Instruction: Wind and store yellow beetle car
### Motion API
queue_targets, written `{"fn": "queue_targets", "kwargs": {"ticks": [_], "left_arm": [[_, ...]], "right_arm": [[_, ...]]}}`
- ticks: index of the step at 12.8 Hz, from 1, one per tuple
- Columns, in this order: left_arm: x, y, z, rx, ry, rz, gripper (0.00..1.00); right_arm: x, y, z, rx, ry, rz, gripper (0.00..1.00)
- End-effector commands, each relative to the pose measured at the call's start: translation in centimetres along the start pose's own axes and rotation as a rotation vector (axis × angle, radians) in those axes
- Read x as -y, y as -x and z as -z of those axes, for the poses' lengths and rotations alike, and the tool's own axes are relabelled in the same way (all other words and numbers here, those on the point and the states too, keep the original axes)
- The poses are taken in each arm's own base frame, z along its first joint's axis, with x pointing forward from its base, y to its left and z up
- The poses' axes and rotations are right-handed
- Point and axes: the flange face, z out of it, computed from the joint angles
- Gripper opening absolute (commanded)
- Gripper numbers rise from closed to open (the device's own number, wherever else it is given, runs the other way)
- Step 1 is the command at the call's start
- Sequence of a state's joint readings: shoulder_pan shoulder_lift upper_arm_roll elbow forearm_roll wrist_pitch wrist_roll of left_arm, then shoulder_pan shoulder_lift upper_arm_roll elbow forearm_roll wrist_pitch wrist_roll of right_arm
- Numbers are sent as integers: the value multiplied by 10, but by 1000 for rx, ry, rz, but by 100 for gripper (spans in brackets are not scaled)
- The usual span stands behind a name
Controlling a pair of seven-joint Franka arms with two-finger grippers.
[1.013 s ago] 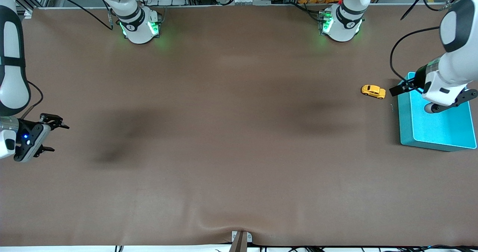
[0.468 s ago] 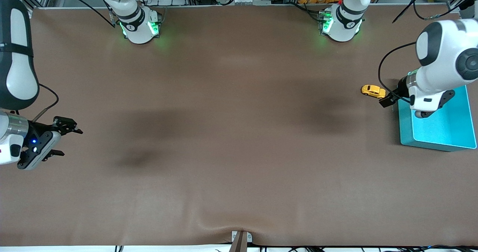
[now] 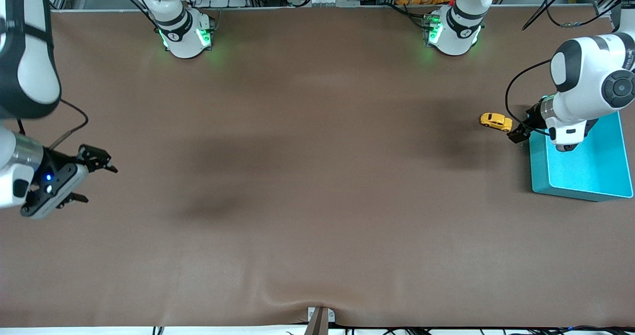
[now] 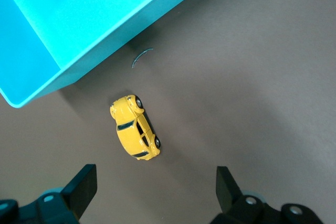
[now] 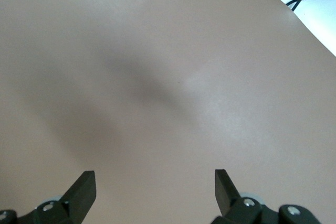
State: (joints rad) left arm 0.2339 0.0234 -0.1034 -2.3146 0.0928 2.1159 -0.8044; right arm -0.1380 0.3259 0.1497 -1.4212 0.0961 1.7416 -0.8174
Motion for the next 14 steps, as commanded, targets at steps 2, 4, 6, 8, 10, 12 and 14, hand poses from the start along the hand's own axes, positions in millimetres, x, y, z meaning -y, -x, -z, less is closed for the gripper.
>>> {"fn": "queue_targets", "kwargs": {"ticks": [2,4,6,8,10,12,14], "left_arm": [[2,9,-29,-31,5,96,100],[7,8,-38,-23,3,151,100],[16,6,-47,-17,5,190,100],[28,-4,-50,-16,18,231,100],[37,-8,-60,-30,46,253,100],[43,-8,-75,-38,71,265,100],[43,-6,-83,-32,69,284,100]], "right_arm": [[36,7,46,14,44,-42,100],[44,14,54,24,40,-66,100],[63,17,60,26,46,-134,100],[74,21,71,35,80,-182,100],[87,31,78,43,103,-254,100],[96,40,81,75,82,-356,100],[100,50,88,88,77,-476,100]]}}
